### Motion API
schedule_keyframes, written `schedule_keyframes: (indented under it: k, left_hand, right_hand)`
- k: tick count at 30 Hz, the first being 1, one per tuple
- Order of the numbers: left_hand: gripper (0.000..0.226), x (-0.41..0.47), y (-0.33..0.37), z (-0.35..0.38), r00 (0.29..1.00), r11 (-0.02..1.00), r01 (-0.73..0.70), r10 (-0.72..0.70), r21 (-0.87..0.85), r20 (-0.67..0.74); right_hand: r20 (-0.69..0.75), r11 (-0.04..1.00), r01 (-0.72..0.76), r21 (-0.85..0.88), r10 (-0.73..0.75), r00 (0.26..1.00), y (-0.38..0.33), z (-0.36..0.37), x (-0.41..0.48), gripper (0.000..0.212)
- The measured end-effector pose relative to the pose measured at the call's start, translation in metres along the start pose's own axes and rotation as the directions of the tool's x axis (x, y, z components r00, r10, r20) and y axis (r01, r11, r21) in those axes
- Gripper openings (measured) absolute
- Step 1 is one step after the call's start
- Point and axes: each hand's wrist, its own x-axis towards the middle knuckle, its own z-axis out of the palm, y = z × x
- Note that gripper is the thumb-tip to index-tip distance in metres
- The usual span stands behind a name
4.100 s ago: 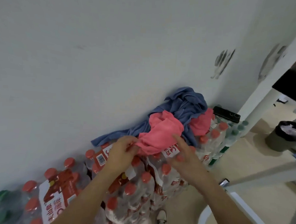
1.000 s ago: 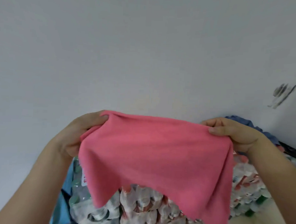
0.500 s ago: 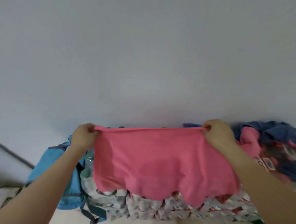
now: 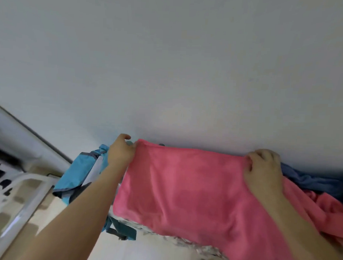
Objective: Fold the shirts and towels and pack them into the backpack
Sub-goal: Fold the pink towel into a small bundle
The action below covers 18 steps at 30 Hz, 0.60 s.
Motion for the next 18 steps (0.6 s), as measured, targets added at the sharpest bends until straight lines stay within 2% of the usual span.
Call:
schedule_keyframes:
  k: [2,6,9,11,14,16,18]
  left_hand:
    - [0.026,-0.017,-0.010,-0.008,1.000,0.999,-0.025,0.025,0.025,0.007]
    - [0.013,-0.078,-0.053,-0.027,0.997,0.975,-0.075,0.070,0.207,0.034]
    - [0.019,-0.114,-0.084,-0.028,0.997,0.965,-0.067,0.054,0.252,0.057]
    - [0.026,-0.120,-0.092,-0.026,0.996,0.965,-0.076,0.063,0.250,0.060]
    - [0.023,-0.113,-0.096,-0.026,0.998,0.971,-0.064,0.055,0.231,0.043]
    - [0.022,-0.107,-0.096,-0.025,0.998,0.976,-0.050,0.043,0.212,0.039]
    - [0.025,-0.105,-0.098,-0.023,0.994,0.966,-0.105,0.098,0.235,0.043]
  right_hand:
    - [0.093,0.996,0.075,0.041,-0.078,0.993,-0.029,0.005,-0.001,0.028]
    - [0.196,0.925,0.227,0.305,-0.295,0.935,-0.112,0.026,-0.001,0.022]
    - [0.351,0.889,0.151,0.433,-0.321,0.880,-0.171,0.049,0.007,0.027]
    - [0.474,0.910,0.094,0.404,-0.296,0.830,-0.205,0.066,0.016,0.038]
    - [0.590,0.957,0.105,0.270,-0.250,0.767,-0.240,0.089,0.033,0.047]
    - [0.573,0.969,0.132,0.207,-0.229,0.787,-0.252,0.101,0.040,0.039]
    - [0.520,0.975,0.140,0.171,-0.210,0.828,-0.261,0.107,0.042,0.028]
